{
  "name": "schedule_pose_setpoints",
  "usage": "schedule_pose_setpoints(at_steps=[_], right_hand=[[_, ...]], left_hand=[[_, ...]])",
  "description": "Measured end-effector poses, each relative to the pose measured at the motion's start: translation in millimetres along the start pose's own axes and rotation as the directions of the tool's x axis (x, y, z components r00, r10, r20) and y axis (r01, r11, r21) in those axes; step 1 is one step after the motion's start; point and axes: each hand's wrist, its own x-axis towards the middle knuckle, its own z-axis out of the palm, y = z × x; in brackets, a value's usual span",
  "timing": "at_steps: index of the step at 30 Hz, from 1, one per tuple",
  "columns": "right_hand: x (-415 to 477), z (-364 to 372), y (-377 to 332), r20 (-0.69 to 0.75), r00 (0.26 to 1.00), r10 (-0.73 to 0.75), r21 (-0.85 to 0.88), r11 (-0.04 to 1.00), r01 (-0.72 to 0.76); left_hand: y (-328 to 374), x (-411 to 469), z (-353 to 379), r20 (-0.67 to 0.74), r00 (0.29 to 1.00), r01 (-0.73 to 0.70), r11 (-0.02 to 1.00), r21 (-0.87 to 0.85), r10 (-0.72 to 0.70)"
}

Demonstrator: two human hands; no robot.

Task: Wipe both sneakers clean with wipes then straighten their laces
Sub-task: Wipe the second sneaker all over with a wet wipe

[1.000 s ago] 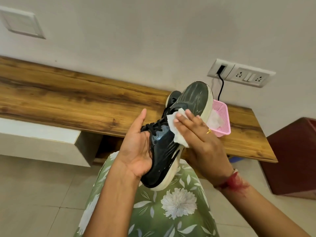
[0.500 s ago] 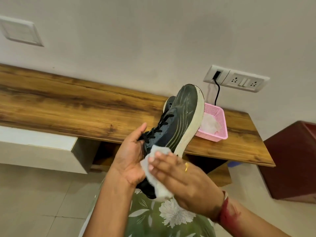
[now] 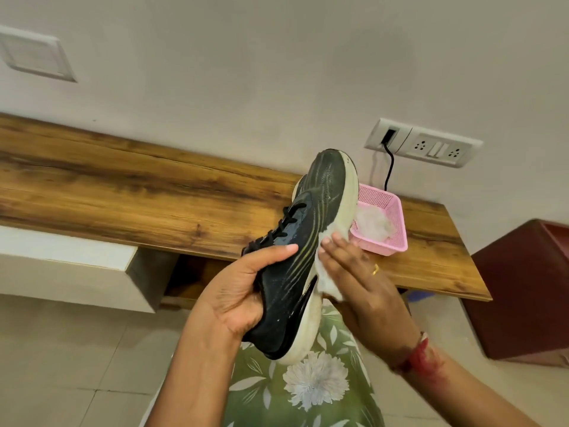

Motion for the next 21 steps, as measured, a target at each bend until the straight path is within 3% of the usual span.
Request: schedule_pose_setpoints(at_steps=[3, 7, 10, 15, 18, 21], right_hand=[[-2, -2, 0, 0.010, 0.999, -0.046, -0.067, 0.997, 0.047], [32, -20, 16, -0.126, 0.985, 0.120, -0.083, 0.988, -0.131], [35, -19, 12, -0.139, 0.978, 0.156, -0.055, 0.985, -0.164], [1, 6, -23, -0.069, 0.934, 0.350, 0.130, 0.932, -0.339], [-3, 3, -43, -0.010, 0.884, 0.467, 0.352, 0.829, -0.434], [-3, -10, -62, 0.041, 0.920, 0.391, 0.400, 0.837, -0.373]], left_hand=[[2, 3, -2, -0.044, 0.999, 0.013, 1.000, -0.018, -0.014], [-4, 3, 11, -0.080, 0.994, 0.070, 0.998, -0.001, -0.070], [-7, 3, 15, -0.089, 0.992, 0.090, 0.996, -0.019, -0.091], [-9, 6, 11, -0.133, 0.987, 0.085, 0.995, -0.049, -0.091], [-10, 9, 5, -0.132, 0.989, 0.066, 0.997, -0.043, -0.072], [-2, 7, 4, -0.109, 0.993, 0.038, 0.997, -0.061, -0.045]])
